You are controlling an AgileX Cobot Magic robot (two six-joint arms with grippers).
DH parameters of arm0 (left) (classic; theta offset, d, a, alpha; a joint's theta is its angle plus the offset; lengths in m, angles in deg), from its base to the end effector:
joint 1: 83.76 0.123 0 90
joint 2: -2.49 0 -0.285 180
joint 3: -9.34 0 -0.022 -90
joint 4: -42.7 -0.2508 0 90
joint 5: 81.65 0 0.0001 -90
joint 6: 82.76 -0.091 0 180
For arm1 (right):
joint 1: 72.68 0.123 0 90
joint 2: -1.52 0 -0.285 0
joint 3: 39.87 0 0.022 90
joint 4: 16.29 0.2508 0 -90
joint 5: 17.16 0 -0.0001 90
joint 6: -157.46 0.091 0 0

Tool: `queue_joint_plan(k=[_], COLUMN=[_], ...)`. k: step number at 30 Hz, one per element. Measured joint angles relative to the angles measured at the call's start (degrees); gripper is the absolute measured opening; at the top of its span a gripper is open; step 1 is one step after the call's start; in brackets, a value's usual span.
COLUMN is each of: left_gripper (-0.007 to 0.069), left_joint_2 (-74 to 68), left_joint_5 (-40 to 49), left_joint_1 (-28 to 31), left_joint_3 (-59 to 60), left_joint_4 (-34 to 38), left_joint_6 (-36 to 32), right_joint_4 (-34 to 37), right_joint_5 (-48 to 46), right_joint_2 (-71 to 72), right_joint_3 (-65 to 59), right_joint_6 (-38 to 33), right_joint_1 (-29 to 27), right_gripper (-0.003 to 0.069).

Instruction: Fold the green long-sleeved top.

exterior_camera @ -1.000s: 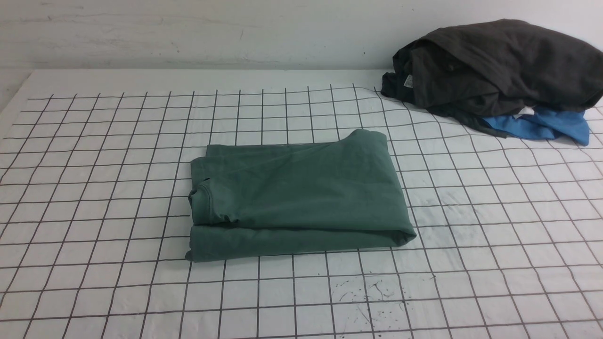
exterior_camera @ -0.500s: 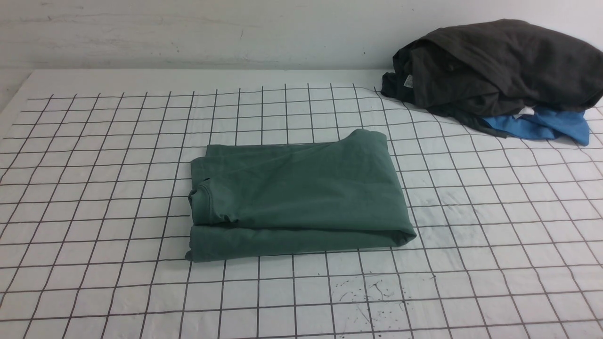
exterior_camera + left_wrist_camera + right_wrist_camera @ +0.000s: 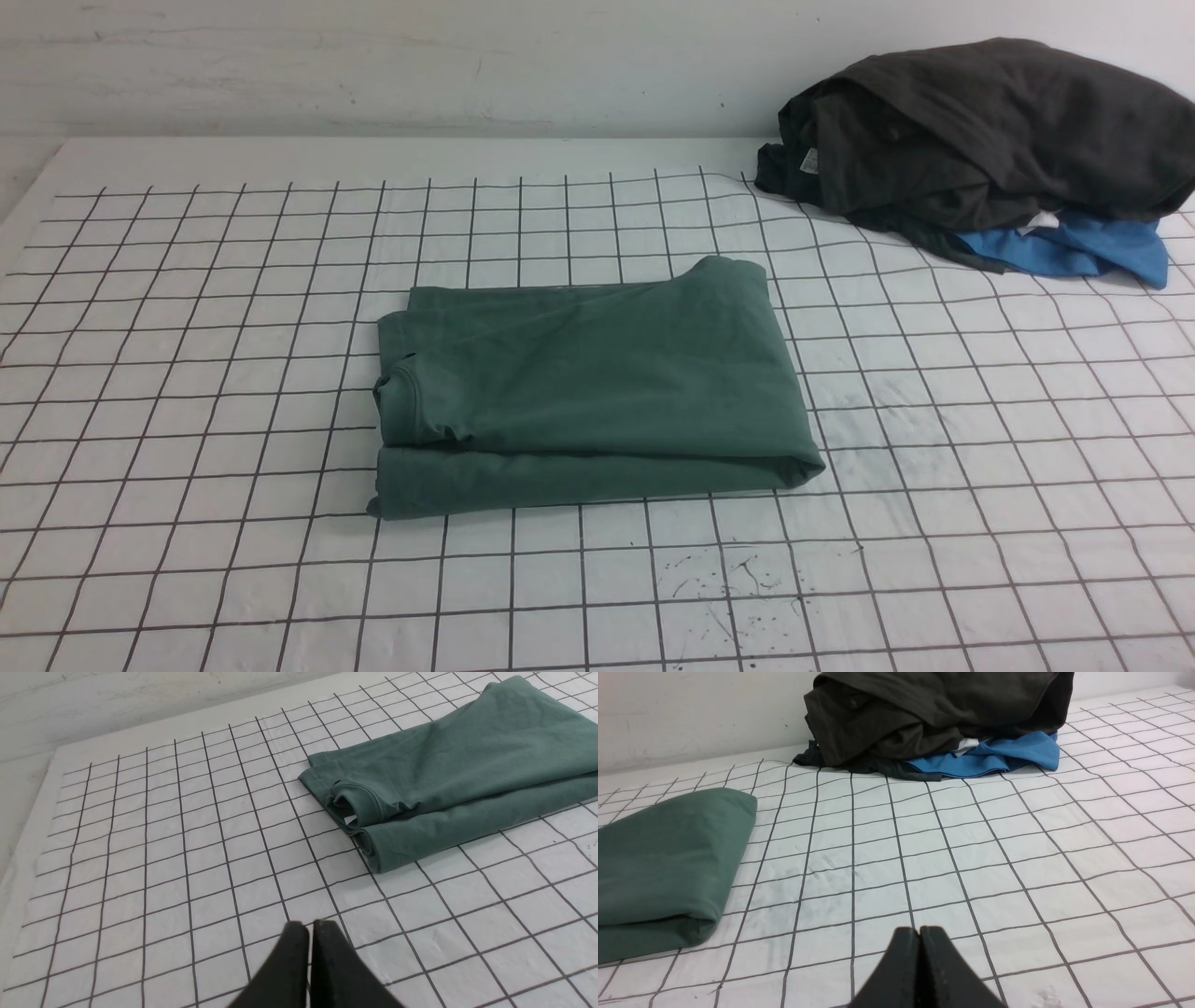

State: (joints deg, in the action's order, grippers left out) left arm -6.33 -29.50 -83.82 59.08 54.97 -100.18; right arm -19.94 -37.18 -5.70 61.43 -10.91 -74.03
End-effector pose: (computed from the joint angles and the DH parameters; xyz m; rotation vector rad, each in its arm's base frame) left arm 0.0051 -0.0153 0.2854 0.2773 1.8960 -0.0473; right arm 0.0533 -0.0032 0.1736 0.1690 1.8410 0.0633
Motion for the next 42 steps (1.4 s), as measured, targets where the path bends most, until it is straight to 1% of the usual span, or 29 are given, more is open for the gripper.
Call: queue_joint_plan(k=[7, 14, 25, 42], left_gripper=[-0.0005, -0.0005, -0.0005, -0.0005], left_joint_2=[0.0, 0.0, 0.0, 0.0], left_joint_5=[0.0, 0.0, 0.0, 0.0], left_joint_1=[0.0, 0.0, 0.0, 0.0], left_joint_3=[0.0, 0.0, 0.0, 0.0], left_joint_4=[0.0, 0.0, 0.0, 0.0], left_joint_6=[0.0, 0.0, 0.0, 0.0], right_joint_4=[0.0, 0.0, 0.0, 0.0], right_joint_5=[0.0, 0.0, 0.0, 0.0], right_joint_2=[0.0, 0.0, 0.0, 0.0], right_joint_3=[0.0, 0.0, 0.0, 0.0], right_joint_6=[0.0, 1.3, 1.6, 1.6], right_joint_1=[0.1, 2.2, 3.4, 3.4], right_gripper=[-0.0014, -0.0014, -0.0014, -0.0014])
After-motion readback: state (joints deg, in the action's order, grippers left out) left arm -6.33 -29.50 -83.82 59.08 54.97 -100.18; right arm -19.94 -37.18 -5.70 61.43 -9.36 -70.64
